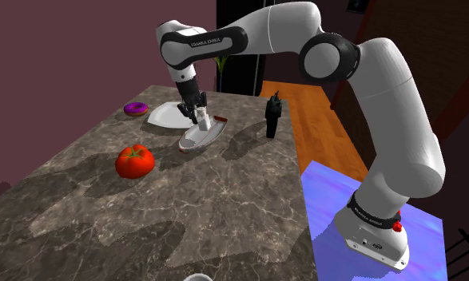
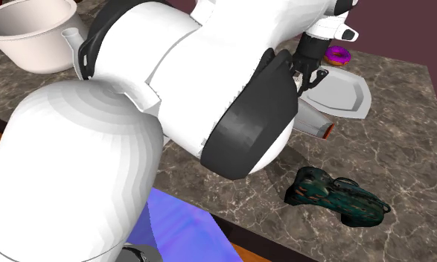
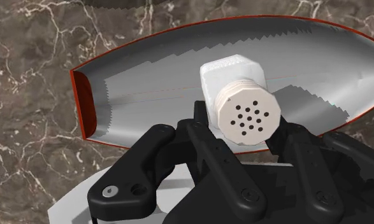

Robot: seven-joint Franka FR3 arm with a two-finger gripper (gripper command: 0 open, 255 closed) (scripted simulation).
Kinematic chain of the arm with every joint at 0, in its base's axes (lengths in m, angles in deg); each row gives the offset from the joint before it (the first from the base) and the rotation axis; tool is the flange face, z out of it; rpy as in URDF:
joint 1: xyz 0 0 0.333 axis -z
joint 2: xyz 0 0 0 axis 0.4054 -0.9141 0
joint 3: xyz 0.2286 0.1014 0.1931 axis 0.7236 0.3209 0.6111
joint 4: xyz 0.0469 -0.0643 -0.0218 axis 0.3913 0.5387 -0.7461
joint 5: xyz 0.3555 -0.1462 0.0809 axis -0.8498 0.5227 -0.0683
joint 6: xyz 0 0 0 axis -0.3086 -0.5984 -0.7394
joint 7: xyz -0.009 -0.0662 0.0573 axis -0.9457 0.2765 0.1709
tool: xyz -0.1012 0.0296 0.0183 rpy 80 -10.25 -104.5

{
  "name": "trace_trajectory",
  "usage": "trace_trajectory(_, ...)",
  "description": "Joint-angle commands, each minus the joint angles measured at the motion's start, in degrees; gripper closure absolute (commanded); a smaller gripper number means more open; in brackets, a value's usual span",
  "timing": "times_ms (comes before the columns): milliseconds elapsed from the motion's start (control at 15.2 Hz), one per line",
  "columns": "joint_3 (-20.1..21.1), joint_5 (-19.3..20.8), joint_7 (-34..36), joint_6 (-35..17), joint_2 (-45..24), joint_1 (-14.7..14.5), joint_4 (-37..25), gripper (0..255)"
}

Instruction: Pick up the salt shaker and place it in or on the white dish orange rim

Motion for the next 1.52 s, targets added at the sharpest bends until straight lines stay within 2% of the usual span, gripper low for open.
trace_trajectory(0,0.0,0.0,0.0,0.0,-0.1,0.0,-0.1,255)
trace_trajectory(264,0.0,0.0,0.0,0.0,-0.1,0.0,0.0,255)
trace_trajectory(330,0.0,0.0,0.0,0.0,-0.1,0.0,0.0,0)
trace_trajectory(660,0.0,0.0,0.0,0.0,-0.1,0.0,0.0,0)
trace_trajectory(924,-0.4,0.5,-0.9,10.9,-5.6,-2.0,-16.6,0)
trace_trajectory(1452,-0.4,0.5,-0.9,10.9,-5.6,-2.1,-16.7,0)
